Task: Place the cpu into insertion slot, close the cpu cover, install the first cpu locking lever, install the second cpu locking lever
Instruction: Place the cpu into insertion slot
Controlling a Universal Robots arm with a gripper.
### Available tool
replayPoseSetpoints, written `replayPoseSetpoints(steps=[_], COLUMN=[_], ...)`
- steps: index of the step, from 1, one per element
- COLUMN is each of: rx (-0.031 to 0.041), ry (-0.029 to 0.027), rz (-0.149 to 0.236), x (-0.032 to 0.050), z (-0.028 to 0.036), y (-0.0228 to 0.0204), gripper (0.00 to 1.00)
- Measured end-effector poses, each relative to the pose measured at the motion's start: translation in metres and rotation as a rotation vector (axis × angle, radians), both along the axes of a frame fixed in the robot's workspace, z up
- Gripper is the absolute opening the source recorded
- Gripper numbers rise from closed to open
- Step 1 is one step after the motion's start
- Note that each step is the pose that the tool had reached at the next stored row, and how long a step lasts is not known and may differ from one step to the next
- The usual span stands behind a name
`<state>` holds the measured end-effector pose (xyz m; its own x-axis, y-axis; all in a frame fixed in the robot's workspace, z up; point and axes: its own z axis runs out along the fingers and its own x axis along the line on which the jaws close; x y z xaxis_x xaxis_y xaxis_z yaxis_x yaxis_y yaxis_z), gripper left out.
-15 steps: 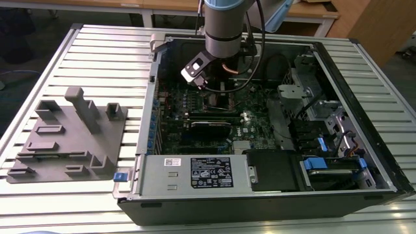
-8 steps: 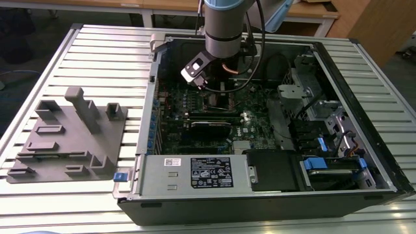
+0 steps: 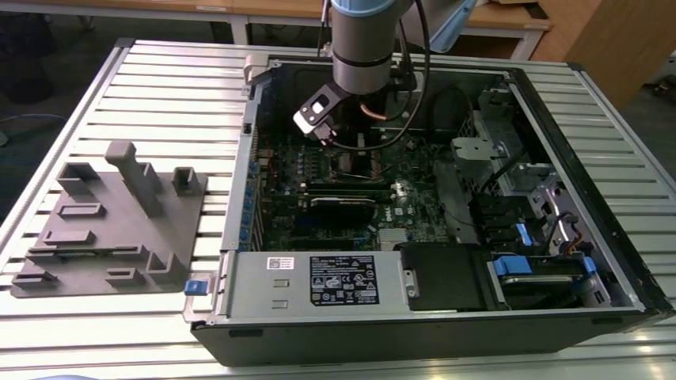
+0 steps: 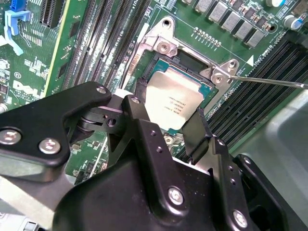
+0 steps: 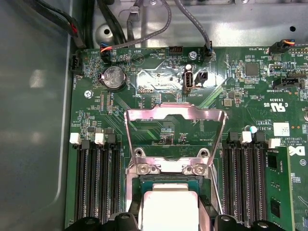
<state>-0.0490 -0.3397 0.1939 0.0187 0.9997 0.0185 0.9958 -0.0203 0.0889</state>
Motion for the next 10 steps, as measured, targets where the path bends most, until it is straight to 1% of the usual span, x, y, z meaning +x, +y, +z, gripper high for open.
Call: replayPoseSetpoints(steps=[10], rx=[0.0], ry=[0.0], rz=[0.0], x=[0.0], z=[0.0], y=[-0.001], gripper=[0.54])
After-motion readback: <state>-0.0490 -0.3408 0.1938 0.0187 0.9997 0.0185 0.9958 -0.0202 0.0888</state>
